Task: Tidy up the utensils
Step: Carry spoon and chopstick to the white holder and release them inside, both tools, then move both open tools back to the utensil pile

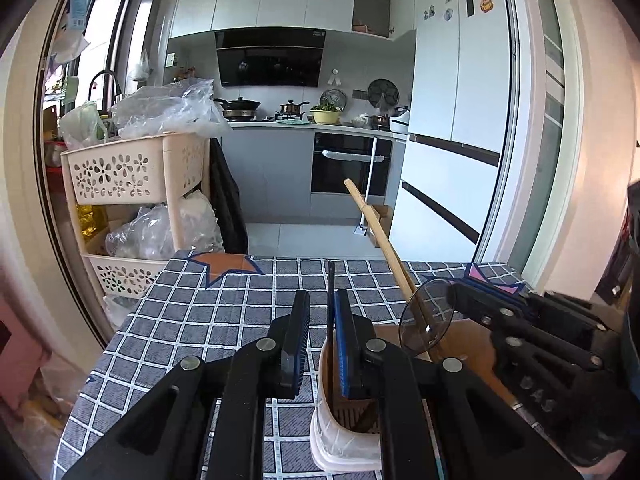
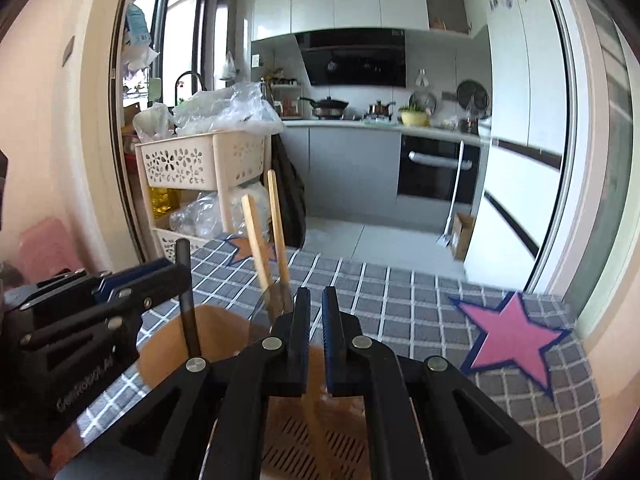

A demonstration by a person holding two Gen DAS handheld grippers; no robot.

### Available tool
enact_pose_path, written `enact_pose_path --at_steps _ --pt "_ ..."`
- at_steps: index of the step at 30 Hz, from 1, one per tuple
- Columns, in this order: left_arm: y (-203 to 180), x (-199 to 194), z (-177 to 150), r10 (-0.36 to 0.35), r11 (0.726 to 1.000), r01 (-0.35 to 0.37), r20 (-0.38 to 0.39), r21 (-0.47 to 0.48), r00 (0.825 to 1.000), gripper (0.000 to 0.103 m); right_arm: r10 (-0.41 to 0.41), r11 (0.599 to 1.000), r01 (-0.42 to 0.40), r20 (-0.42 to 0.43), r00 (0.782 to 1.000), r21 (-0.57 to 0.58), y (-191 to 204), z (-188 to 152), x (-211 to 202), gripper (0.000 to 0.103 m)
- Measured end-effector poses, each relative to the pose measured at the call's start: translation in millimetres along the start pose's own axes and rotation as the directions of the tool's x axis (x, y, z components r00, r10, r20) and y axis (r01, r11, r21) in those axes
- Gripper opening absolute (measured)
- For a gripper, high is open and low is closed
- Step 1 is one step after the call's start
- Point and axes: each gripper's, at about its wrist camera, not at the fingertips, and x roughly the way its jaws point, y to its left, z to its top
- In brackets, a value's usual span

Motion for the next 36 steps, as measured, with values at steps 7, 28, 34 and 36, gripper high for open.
enact_pose_path --at_steps 7,28,34,36 --pt "7.2 -18.2 6.4 -0.002 1.000 0.002 0.011 -0.031 1.000 0.045 0.037 0.989 -0.032 -0.034 0.999 0.146 -24.3 4.1 -26.3 0.022" --pt "43.2 -87.7 -44.1 0.005 0.994 -0.026 -0.192 -0.107 0.981 0.103 0.107 0.941 -0.068 -0.100 0.989 0.332 -23.3 -33.6 -133.2 0.103" --pt "48.8 -91.2 -113.9 0.026 0.986 -0.087 -0.384 -0.142 0.923 0.103 0.081 0.949 -0.003 -0.235 0.969 0.316 -12.7 -77.7 -149.2 0.103" --pt "45.8 -91.2 -133.5 0.008 0.986 -0.082 -0.443 -0.147 0.897 0.103 0.080 0.953 0.013 -0.289 0.954 0.304 -8.4 -95.9 -150.3 0.103"
